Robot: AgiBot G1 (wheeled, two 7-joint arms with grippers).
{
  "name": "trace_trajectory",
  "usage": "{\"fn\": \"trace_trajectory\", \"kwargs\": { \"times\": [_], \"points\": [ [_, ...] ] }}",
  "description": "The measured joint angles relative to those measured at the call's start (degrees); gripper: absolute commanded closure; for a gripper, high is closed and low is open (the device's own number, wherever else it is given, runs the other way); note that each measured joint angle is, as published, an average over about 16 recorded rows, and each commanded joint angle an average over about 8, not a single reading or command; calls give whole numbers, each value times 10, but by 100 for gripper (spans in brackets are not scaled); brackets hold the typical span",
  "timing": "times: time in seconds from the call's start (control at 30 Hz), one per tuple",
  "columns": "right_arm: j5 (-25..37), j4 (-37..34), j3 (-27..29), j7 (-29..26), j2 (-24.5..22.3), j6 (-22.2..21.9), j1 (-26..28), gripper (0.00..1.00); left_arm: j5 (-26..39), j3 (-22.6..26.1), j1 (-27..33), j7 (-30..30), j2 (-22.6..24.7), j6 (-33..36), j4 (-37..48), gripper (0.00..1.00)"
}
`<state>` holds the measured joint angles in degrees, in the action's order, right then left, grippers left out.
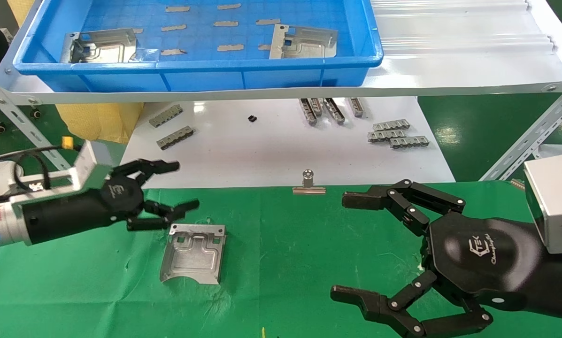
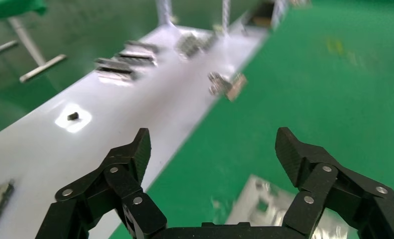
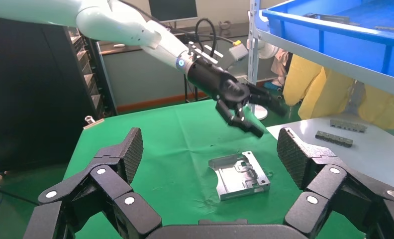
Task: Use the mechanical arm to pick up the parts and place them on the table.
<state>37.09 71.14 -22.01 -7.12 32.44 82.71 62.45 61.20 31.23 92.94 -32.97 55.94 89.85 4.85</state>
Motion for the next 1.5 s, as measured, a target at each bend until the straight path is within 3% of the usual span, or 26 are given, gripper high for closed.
{"fn": "trace_trajectory", "kwargs": {
  "times": [1.5],
  "points": [
    [0,0,0,0,0,0,0,0,-148,-116,-240,334,-160,-32,-600,0]
  ]
}}
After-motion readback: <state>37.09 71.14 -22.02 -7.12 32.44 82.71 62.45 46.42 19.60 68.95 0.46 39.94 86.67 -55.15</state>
